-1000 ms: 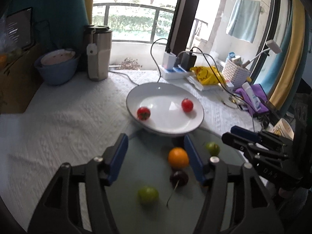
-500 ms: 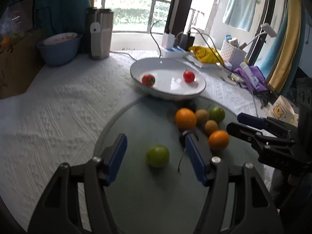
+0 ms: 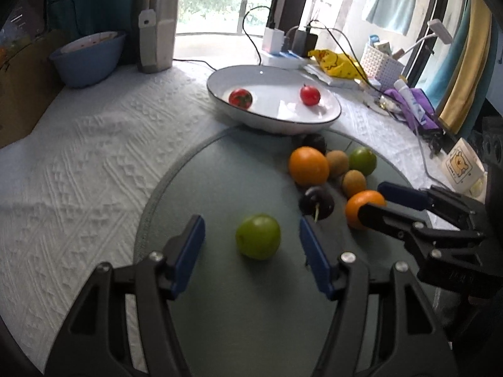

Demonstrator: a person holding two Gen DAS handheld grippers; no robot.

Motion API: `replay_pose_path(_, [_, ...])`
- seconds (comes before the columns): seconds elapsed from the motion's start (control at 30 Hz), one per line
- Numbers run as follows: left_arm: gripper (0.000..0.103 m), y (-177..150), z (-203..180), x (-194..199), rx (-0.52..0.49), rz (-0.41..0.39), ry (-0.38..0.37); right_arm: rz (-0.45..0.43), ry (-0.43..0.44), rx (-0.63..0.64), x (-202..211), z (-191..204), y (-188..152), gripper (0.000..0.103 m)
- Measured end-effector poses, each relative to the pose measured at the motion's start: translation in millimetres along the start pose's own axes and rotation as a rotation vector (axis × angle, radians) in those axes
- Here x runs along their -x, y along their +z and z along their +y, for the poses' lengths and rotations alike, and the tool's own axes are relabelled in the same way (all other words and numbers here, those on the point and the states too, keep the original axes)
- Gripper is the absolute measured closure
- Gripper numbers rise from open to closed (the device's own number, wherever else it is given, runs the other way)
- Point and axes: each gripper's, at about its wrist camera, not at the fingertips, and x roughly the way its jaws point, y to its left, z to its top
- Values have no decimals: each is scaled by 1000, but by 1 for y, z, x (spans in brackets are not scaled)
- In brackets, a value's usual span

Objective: Organize fruits
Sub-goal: 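Grasp the green fruit with the left tool while the right tool grasps an orange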

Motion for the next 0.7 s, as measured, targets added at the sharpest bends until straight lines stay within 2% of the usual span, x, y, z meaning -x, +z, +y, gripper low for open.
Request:
replay_pose_path(0.13, [40,-2,-2,0,-13,-3,-8,24,11,5,-6,2,-3,48])
replay_pose_path(0.17, [44,-2,-3,0,-14,-4,-9,25,10,6,-7,3,-4,48])
replay_pose_path(0.2, [56,-2,-3,0,-16,-4,-11,20,13,5,-6,3,-4,48])
replay_pose_path(0.3, [62,-1,-2,-1,-7,-3,-10,17,18,0,-6,1,-3,53])
replay_pose_path(0.37, [66,-1,-1,-1,-1,0,-21,19,21,5,-6,1,-4,66])
replay_pose_path(0.47, [73,-3,-4,1,-4,-1,-25,12,20,22,-4,5,-4,66])
replay_pose_path(0.7, [75,-4,-10,9,-15,-9,-53,-12,21,42,9,8,-3,67])
